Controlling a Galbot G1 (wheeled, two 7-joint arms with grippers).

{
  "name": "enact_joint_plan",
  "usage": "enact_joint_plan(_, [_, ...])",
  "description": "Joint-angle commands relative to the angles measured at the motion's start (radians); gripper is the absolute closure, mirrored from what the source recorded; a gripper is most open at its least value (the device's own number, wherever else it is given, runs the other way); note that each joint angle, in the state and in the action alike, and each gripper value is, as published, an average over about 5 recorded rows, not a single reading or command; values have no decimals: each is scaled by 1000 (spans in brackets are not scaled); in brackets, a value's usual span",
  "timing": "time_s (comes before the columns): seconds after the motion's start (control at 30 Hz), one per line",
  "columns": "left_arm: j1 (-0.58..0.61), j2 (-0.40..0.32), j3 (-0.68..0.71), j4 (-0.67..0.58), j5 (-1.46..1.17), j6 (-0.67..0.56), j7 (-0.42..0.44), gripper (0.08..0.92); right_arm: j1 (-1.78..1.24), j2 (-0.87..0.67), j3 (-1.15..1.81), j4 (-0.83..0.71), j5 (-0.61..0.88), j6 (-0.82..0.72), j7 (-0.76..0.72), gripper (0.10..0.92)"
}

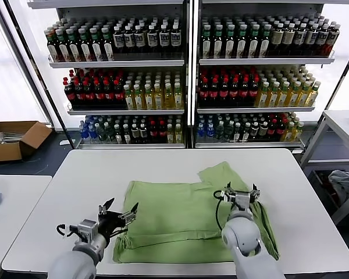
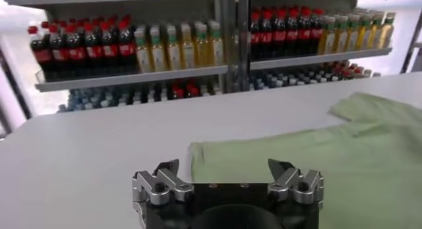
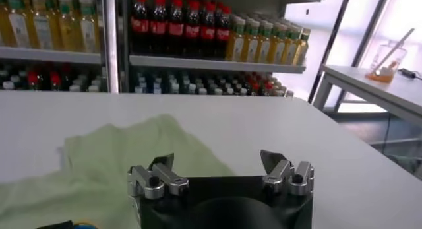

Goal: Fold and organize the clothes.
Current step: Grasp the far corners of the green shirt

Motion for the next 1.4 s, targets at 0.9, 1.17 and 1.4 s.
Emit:
enact_joint_plan(0.9, [-515, -44, 204, 544, -143, 9, -7, 177, 386, 5, -67, -470, 142, -2, -139, 203])
enact_joint_plan(1.17, [-490, -38, 196, 540, -118, 13, -8, 177, 387, 18, -57, -506, 137, -2, -145, 203])
enact_joint_plan(1.4, [-479, -35, 191, 535, -123, 19, -11, 177, 381, 37, -50, -519, 135, -2, -149, 203])
